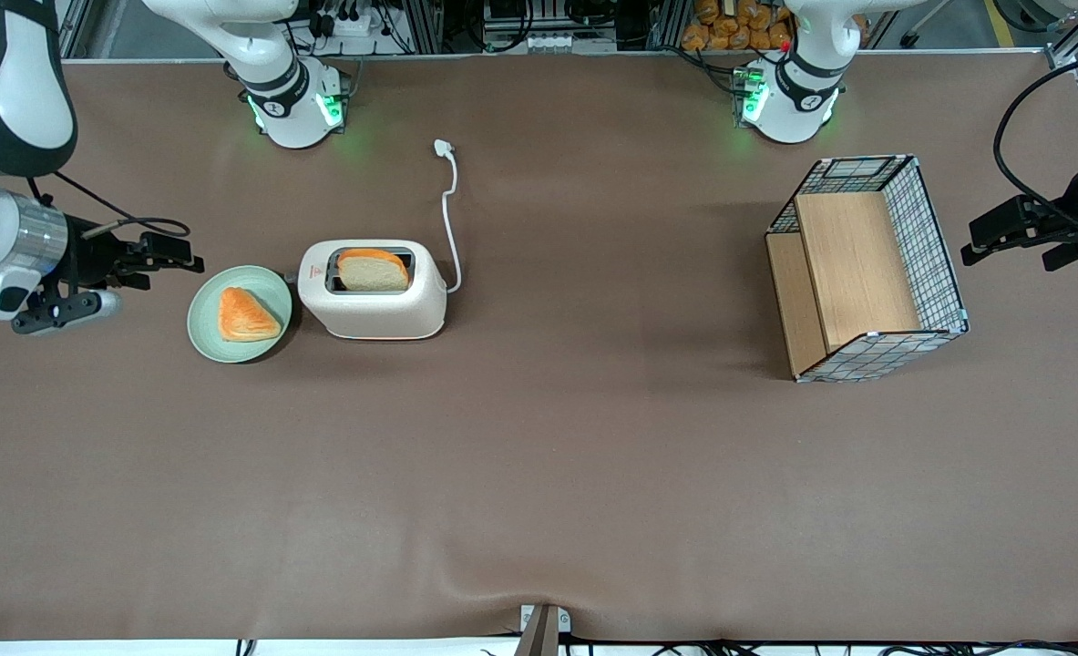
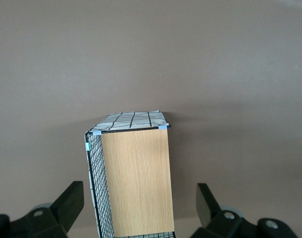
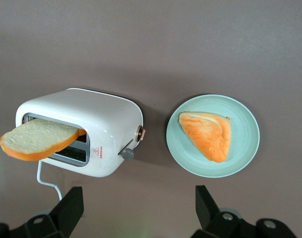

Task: Press toaster button with right arm

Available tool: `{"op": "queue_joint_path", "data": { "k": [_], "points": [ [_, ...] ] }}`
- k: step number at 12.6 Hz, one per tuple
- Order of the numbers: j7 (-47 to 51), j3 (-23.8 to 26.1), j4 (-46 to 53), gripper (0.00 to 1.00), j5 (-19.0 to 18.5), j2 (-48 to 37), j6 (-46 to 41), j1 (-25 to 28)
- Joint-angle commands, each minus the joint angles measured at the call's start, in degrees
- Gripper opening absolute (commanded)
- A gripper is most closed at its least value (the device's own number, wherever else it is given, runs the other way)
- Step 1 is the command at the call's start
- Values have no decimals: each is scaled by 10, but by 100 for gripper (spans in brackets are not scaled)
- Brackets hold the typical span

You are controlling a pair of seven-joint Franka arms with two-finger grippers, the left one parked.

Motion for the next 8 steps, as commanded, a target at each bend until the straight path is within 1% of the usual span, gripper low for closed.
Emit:
{"op": "queue_joint_path", "data": {
  "k": [1, 3, 4, 5, 8],
  "points": [
    [65, 8, -24, 100, -24, -33, 5, 6],
    [145, 9, -18, 100, -27, -33, 5, 33],
    [173, 9, -11, 100, -38, -32, 6, 45],
    [183, 9, 1, 100, -51, -30, 6, 52],
    [185, 3, 62, 100, -54, -28, -10, 44]
  ]
}}
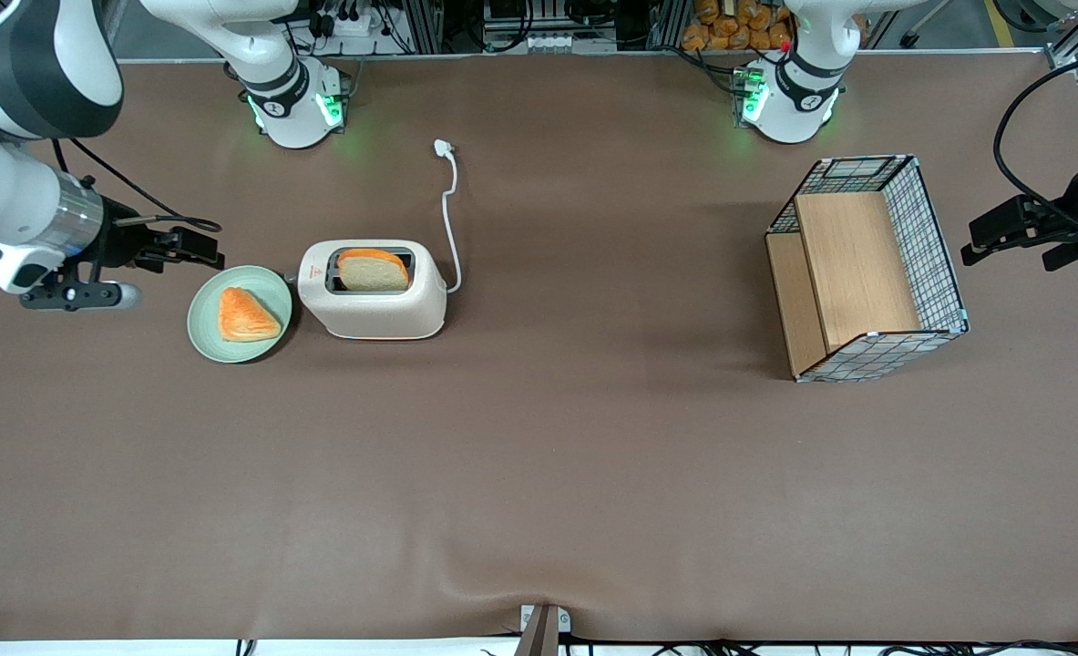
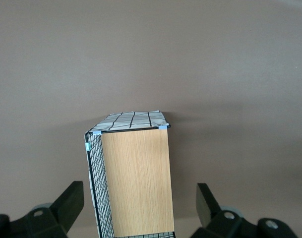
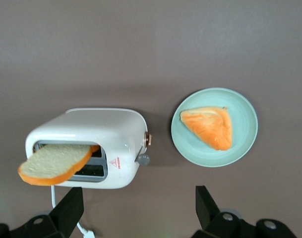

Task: Press toaster button with right arm

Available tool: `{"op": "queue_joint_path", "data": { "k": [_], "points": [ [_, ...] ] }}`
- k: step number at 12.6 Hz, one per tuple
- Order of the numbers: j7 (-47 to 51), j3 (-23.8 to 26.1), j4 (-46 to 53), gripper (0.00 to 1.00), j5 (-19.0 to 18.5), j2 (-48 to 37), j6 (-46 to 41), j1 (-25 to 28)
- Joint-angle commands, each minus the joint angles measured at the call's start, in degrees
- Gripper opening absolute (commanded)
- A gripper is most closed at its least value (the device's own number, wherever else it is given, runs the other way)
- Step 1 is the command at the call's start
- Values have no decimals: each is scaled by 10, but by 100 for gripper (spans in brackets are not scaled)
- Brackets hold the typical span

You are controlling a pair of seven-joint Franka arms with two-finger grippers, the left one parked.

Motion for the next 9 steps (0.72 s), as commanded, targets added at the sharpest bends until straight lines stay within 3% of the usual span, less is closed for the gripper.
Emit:
{"op": "queue_joint_path", "data": {
  "k": [1, 4, 9],
  "points": [
    [5, -8, 75, 100, -16, -5, -36, -16],
    [-4, -8, 134, 100, -16, 7, -59, -59],
    [80, -3, 192, 100, -34, 7, -128, -48]
  ]
}}
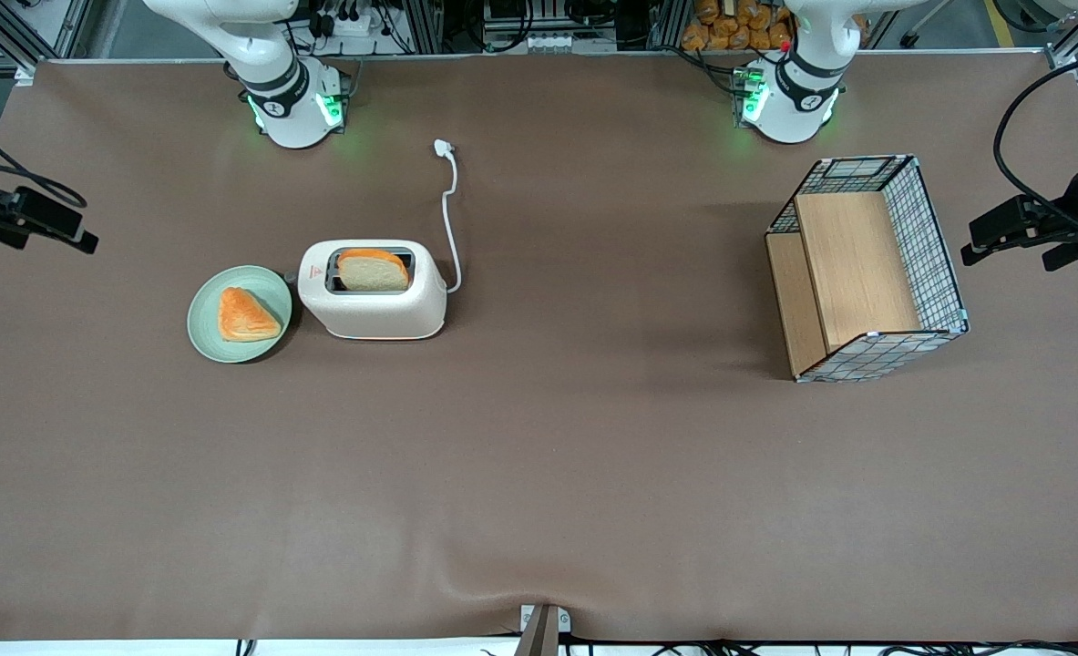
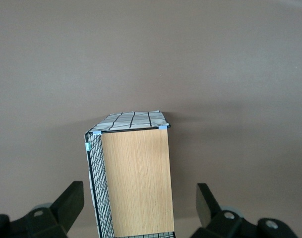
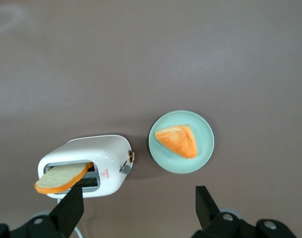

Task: Press toaster button with right arm

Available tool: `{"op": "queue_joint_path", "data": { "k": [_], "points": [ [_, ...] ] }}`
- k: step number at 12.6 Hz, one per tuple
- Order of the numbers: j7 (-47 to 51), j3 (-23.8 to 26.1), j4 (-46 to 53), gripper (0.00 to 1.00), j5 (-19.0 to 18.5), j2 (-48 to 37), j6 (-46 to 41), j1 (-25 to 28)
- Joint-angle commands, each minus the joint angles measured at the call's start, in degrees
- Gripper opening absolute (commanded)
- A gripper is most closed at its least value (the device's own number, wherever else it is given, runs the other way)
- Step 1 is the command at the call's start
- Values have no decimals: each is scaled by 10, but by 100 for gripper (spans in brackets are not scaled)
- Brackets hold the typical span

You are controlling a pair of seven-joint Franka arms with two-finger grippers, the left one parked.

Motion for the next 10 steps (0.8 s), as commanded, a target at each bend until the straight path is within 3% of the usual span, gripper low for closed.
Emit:
{"op": "queue_joint_path", "data": {
  "k": [1, 7, 10],
  "points": [
    [43, 7, 36, 100, -16, 8, -29, 8],
    [33, 5, 56, 100, -18, 10, -53, 5],
    [16, 6, 54, 100, -48, 15, -50, 12]
  ]
}}
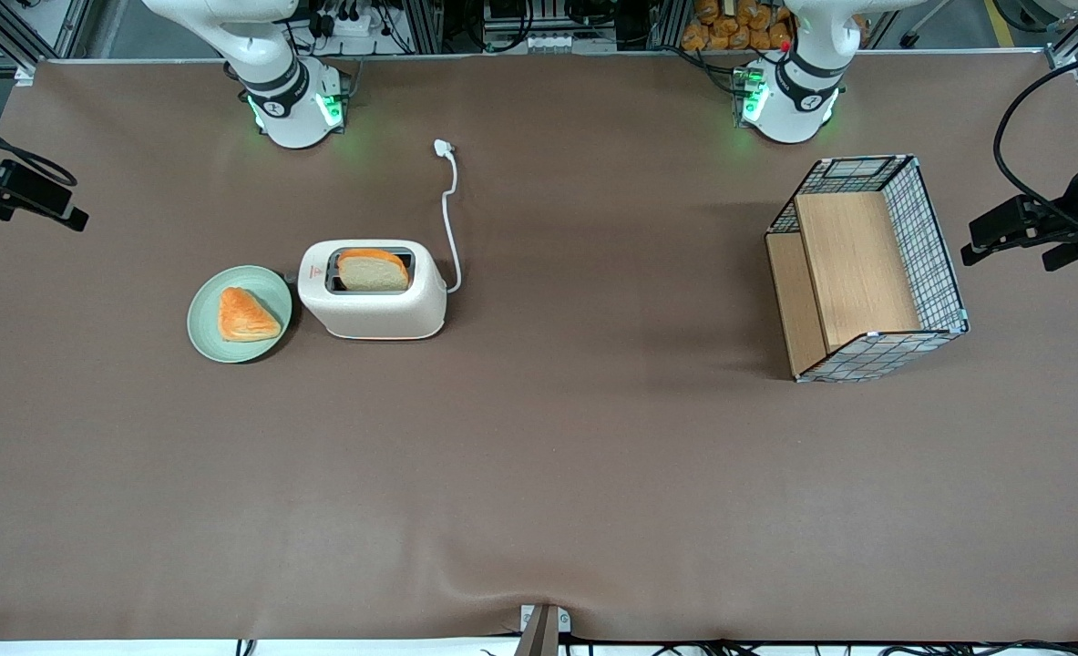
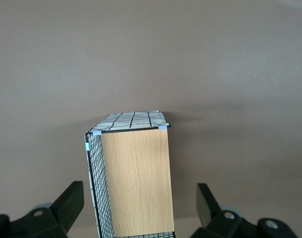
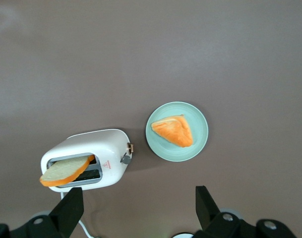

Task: Press toaster button with right arm

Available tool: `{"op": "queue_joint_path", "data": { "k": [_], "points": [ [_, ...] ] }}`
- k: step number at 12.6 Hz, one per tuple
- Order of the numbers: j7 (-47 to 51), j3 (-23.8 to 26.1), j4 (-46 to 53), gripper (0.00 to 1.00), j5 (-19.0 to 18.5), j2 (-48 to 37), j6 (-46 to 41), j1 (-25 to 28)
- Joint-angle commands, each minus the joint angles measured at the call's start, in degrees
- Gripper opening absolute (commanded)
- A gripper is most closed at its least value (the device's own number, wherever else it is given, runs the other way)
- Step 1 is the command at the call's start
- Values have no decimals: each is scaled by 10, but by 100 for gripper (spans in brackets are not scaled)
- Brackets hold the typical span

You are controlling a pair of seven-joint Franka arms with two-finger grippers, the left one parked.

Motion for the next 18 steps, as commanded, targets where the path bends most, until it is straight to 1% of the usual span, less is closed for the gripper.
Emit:
{"op": "queue_joint_path", "data": {
  "k": [1, 5, 7, 18],
  "points": [
    [-7, 3, 16, 100, -32, 14, -6, 6],
    [-14, 3, 15, 100, -41, 23, -4, 2],
    [-33, 2, 15, 100, -41, 23, -6, 0],
    [-34, -1, 9, 100, -40, 16, -22, -1]
  ]
}}
